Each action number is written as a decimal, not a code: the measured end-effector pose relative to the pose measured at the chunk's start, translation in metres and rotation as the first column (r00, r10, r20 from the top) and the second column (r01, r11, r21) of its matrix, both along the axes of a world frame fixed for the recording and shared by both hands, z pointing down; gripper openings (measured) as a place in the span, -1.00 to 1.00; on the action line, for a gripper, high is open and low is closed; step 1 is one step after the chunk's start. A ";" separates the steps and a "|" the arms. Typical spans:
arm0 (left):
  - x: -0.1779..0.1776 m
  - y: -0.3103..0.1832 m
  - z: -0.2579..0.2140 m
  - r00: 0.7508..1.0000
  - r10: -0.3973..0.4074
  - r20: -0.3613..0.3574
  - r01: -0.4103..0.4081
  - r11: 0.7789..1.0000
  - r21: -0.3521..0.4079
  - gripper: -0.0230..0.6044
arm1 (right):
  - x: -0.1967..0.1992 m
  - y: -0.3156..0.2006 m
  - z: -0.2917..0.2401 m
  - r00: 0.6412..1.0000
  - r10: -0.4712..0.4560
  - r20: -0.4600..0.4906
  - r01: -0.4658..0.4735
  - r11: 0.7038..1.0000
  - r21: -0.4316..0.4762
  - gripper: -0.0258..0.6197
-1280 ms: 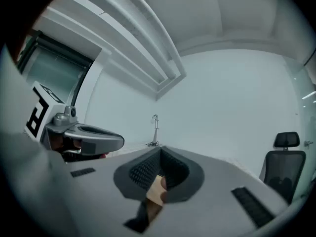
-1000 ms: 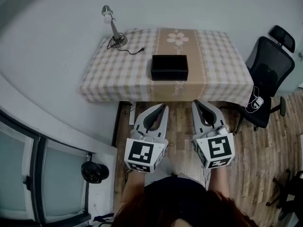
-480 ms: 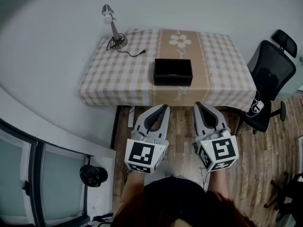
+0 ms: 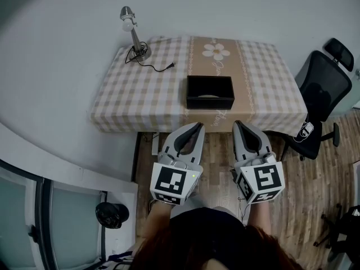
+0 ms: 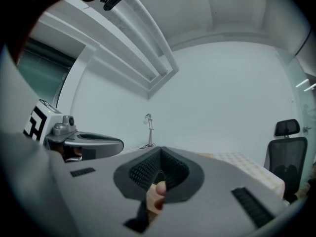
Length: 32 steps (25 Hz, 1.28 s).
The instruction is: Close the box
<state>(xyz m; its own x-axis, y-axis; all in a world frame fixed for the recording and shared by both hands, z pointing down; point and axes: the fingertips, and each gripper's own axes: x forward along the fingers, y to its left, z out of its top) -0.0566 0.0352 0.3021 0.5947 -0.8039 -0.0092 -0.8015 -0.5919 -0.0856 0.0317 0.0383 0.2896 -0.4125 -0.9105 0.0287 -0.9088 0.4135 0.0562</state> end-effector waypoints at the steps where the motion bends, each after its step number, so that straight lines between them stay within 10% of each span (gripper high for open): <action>1: 0.000 -0.002 -0.001 1.000 0.009 -0.002 -0.009 1.000 0.001 -0.83 | -0.001 -0.003 0.001 1.000 0.007 0.001 -0.007 1.000 -0.001 -0.87; 32: -0.006 -0.078 0.004 0.999 0.035 -0.014 -0.035 0.999 -0.017 -0.83 | -0.003 -0.077 0.005 1.000 0.018 0.012 -0.018 1.000 -0.023 -0.87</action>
